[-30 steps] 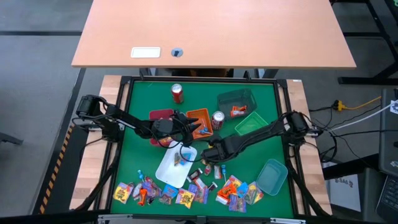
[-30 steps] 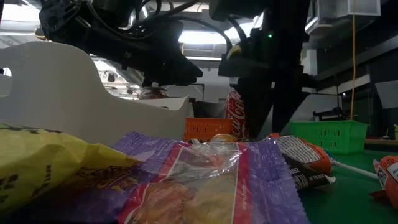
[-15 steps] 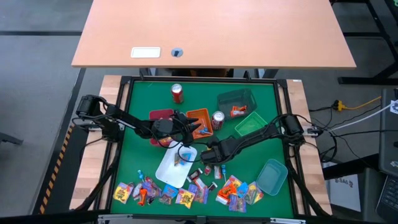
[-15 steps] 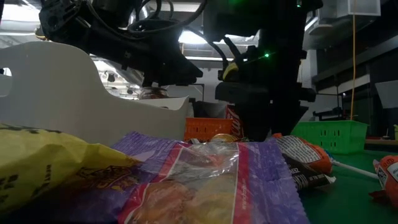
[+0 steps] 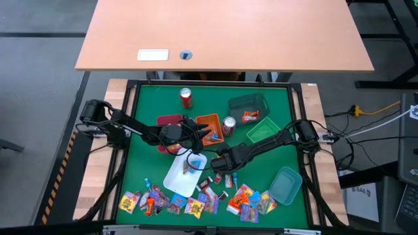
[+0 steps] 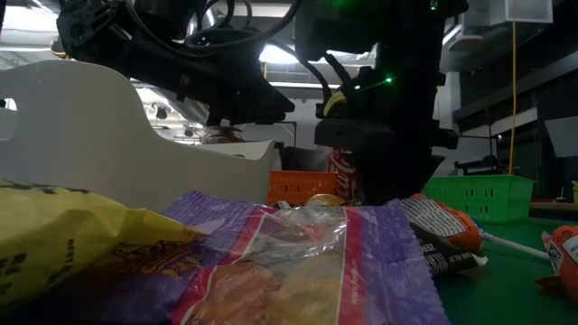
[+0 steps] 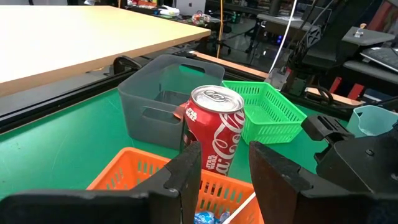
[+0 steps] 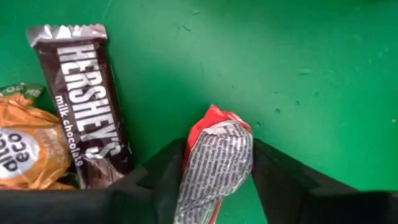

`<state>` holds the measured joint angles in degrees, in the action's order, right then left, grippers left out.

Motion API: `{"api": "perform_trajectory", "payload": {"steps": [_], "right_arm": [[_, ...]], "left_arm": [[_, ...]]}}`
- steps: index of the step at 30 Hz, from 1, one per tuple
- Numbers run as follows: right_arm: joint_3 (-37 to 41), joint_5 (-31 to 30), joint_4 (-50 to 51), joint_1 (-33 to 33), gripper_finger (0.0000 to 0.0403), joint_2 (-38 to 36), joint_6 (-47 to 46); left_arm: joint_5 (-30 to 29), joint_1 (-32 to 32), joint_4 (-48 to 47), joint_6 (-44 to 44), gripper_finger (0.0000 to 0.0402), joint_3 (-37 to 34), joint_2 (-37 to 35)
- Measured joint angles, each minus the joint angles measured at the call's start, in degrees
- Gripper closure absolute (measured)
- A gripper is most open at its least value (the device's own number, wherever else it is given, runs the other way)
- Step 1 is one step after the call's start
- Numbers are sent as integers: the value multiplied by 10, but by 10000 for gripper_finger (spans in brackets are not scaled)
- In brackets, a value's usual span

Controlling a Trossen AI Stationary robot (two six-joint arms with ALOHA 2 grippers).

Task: Sort candy
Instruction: Put the orange candy bar into the black bin

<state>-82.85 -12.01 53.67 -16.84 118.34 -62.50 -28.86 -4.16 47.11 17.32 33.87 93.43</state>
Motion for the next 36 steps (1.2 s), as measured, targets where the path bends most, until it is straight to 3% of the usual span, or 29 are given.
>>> {"api": "perform_trajectory", "payload": {"steps": [7, 17, 23, 29, 36], "right_arm": [[0, 0, 7, 0, 277, -1, 42], [1, -5, 114, 0, 281, -34, 92], [1, -27, 213, 0, 281, -78, 181], [1, -85, 289, 0, 281, -136, 263], [11, -204, 320, 0, 281, -241, 322]], "left_arm": [[0, 0, 0, 0, 279, 0, 0], [2, 0, 2, -30, 279, 0, -2], [2, -5, 8, -62, 279, 0, -19], [1, -32, 22, -89, 279, 0, -25], [1, -68, 29, -89, 279, 0, -25]]}}
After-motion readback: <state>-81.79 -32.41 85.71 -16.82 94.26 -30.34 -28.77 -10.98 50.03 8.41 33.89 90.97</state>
